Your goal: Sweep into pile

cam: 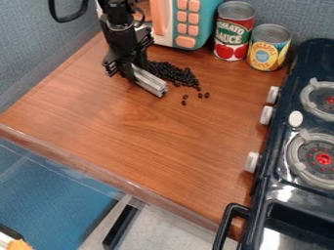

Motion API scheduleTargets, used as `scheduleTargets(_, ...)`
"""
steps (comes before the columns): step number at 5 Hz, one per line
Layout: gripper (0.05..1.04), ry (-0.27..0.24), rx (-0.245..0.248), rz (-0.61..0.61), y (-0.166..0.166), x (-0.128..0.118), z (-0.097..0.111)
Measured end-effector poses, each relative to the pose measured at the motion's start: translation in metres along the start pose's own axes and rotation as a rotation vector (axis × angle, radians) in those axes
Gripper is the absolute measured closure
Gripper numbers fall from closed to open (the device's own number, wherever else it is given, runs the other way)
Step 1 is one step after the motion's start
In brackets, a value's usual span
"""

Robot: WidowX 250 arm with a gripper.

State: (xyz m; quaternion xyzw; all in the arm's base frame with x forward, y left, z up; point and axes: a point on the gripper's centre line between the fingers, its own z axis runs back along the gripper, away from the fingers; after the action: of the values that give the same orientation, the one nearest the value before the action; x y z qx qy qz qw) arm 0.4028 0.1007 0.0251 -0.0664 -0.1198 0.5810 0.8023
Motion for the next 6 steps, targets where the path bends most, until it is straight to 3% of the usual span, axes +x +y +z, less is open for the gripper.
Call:
scheduleTargets(1, 0.717, -0.001, 0.004, 0.001, -0.002, 0.002, -0.001)
scheduleTargets(2, 0.717, 0.047, 0.014, 0.021, -0.001, -0.006, 0.0)
scheduleTargets(5, 0.717, 0.132, -0.128, -0.004, -0.024, -0.019, 0.062)
scheduleTargets(6, 0.717, 0.192, -0.128, -0.225, -0.034, -0.053, 0.065)
